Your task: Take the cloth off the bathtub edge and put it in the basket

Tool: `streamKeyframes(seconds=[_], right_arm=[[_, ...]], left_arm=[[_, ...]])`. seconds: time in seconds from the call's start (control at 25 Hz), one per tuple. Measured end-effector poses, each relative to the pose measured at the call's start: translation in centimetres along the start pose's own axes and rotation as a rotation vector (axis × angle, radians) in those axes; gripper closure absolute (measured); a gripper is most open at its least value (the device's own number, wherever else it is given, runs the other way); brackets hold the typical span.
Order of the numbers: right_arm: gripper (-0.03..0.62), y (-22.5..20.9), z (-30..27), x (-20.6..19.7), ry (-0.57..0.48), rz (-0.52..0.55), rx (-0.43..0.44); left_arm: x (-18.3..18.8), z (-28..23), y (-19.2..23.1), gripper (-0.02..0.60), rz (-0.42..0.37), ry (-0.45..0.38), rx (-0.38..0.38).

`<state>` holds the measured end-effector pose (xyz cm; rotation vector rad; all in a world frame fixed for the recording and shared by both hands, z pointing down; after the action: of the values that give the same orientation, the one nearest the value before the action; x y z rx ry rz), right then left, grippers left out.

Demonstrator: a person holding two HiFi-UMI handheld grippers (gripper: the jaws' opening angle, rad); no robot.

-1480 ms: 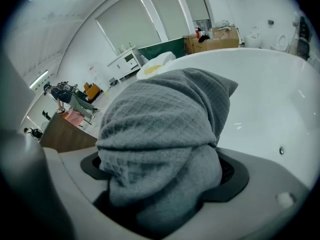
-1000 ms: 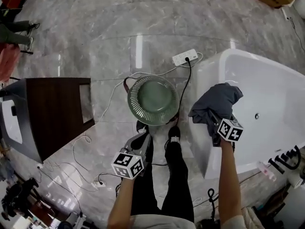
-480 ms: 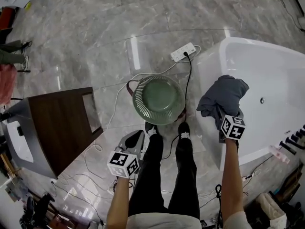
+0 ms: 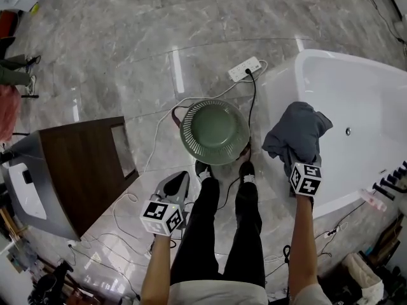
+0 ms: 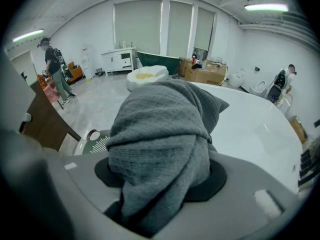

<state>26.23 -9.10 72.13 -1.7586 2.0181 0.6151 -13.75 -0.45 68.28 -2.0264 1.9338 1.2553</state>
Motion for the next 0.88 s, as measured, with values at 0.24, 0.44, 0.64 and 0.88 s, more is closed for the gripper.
streamKeyframes(seconds=[0.24,0.44,0.64,0.88], right_arm=[[0.319,4.2,1.8,-0.1,-0.039,0.004,0.046],[0.319,8.4,2.4,-0.1,-0.056,0.058,0.088],[0.319,13.6,2.5,-0.4,-0.029,0.078,0.196],[0.319,19.6,2.5,0.0,-0.013,0.124,0.322]], left_arm=[[-0.6,1.0,1.0,0.523,0.011,-0.001,0.005],[-1.0,1.6,1.7,0.523,0.022,-0.002,0.010],[-1.4,0.6,2.7,0.523,0.043,-0.003,-0.005],[0.5,-0.6,4.0,0.523,0.019,-0.026,-0.012]])
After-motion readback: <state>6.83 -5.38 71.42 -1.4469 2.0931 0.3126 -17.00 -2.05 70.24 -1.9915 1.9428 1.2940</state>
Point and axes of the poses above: the fingertips, and each gripper's own axes: z backward along the fingers, y to its left, x out of its top, the point moved 1 cm from there along z, backward along the fingers
